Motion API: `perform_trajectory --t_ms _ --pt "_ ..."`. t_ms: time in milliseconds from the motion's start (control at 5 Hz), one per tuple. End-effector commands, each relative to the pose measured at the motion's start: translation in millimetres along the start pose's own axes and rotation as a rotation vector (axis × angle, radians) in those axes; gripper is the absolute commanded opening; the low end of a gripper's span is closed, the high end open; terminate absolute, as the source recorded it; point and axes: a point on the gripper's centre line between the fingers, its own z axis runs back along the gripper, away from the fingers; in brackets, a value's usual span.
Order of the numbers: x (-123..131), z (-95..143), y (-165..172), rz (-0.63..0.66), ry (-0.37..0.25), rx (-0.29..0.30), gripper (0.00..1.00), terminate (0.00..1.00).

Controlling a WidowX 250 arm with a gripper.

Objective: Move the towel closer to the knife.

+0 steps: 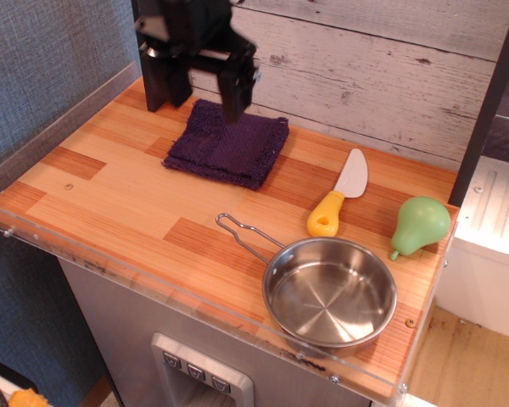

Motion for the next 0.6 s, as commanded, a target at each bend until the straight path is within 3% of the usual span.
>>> perform_trajectory --t_ms 0,200,400 --pt "-14.9 19.1 -5.7 -0.025 0.000 0.018 1.00 0.00" --pt "-14.9 19.1 -5.7 -0.025 0.000 0.018 1.00 0.00" --pt "-14.9 19.1 -5.7 -0.025 0.000 0.018 1.00 1.00"
